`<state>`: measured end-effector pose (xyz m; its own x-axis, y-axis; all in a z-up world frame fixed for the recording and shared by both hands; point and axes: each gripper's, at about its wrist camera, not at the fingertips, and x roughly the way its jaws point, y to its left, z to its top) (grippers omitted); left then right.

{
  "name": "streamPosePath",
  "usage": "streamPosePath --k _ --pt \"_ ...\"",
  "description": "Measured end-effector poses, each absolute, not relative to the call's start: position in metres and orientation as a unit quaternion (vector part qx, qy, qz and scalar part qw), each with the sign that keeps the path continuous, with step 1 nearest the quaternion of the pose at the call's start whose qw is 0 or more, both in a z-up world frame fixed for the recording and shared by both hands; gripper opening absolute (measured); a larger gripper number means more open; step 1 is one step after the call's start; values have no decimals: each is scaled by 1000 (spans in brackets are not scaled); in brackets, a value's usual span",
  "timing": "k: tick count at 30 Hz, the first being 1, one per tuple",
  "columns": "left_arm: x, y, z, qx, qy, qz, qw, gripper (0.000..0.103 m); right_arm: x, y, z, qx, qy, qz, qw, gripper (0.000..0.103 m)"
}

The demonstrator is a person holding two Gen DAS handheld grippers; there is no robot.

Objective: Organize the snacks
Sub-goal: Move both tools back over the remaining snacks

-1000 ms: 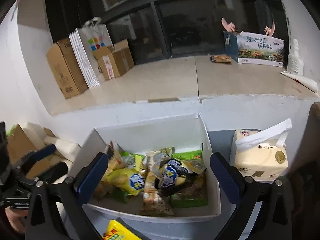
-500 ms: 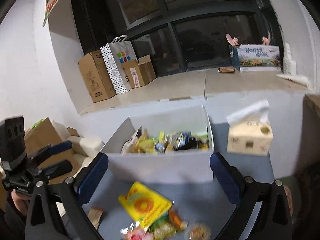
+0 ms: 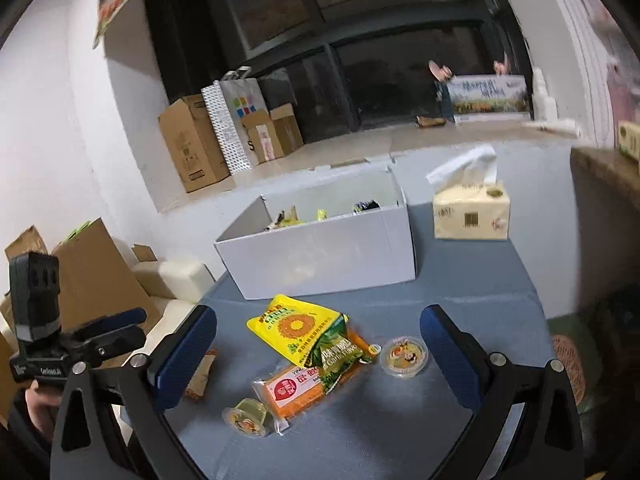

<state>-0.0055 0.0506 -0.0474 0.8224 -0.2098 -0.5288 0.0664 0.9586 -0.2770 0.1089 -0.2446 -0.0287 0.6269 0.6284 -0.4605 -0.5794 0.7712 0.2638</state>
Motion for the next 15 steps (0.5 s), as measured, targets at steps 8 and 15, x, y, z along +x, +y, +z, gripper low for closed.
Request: streamPosePath --k 8,15 --pt "-13 58 -49 -120 292 -59 947 103 96 -234 -25 12 263 343 901 103" --pt "-22 62 -59 -123 300 -53 945 103 98 -217 -36 -19 281 348 894 103"
